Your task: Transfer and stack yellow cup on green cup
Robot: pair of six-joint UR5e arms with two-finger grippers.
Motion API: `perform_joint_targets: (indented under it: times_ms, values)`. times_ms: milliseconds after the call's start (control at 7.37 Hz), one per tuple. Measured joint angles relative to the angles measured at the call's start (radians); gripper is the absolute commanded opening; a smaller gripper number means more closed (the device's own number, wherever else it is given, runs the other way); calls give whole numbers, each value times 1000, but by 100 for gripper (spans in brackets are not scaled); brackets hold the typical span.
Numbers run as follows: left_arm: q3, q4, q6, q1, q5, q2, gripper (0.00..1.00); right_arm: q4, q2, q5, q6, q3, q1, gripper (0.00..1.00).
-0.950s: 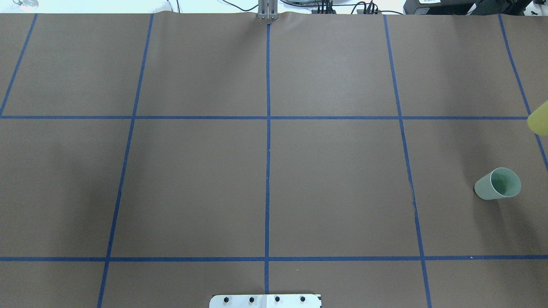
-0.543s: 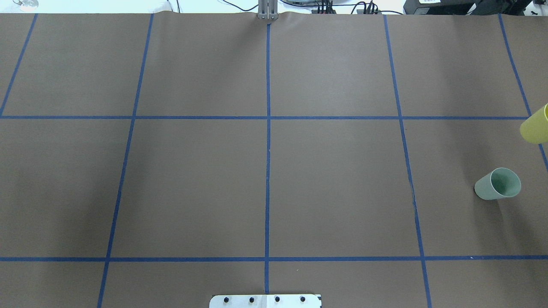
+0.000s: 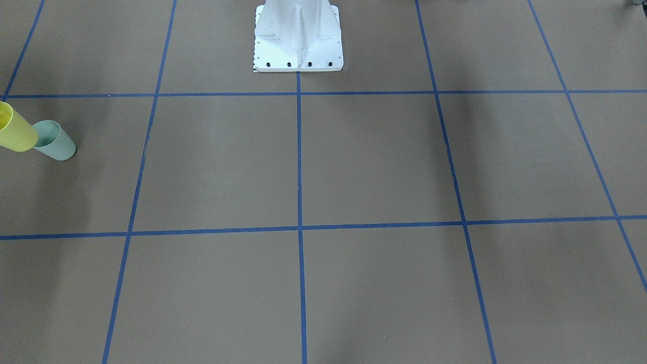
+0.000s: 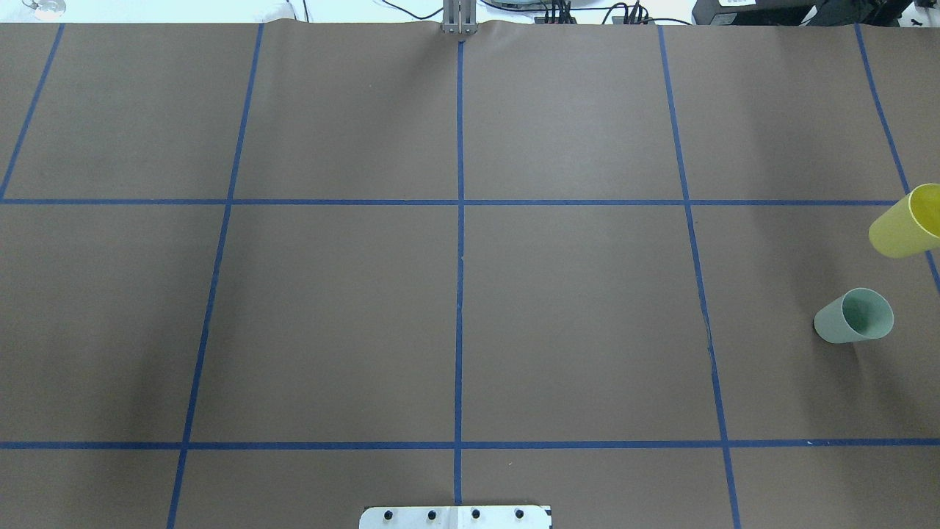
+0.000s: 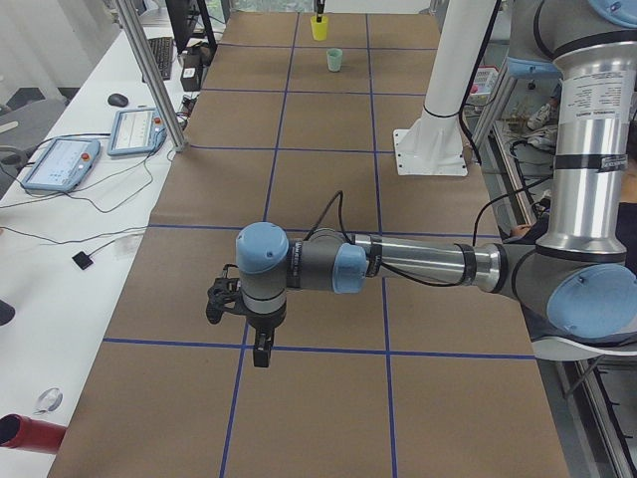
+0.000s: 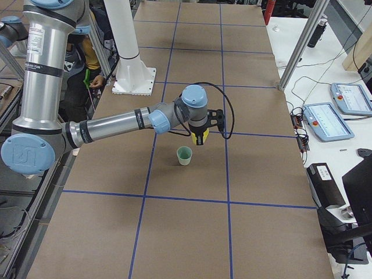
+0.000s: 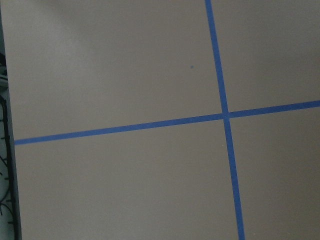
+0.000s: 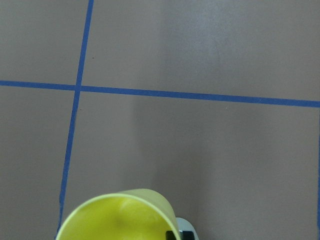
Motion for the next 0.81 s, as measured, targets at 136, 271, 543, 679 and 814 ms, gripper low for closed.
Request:
perform_joint_targets:
  times_ms: [136,271,543,679,814]
  values:
    - [-13,-33,-22,2,-9,26,100,31,-5,-16,65,0,-45,0]
    - [-17,-61,-31,4,-13,40,100,54,-8,-42,115,1,-85,0]
    - [-19,-83,-34,6,-14,47,100,72,-32,-74,145,1,-116,0]
    - [-19,-86,-34,6,-14,47,100,75,-53,-87,143,4,-118,0]
    - [-18,-93,-34,7,-14,48,100,76,-77,-93,140,12,-118,0]
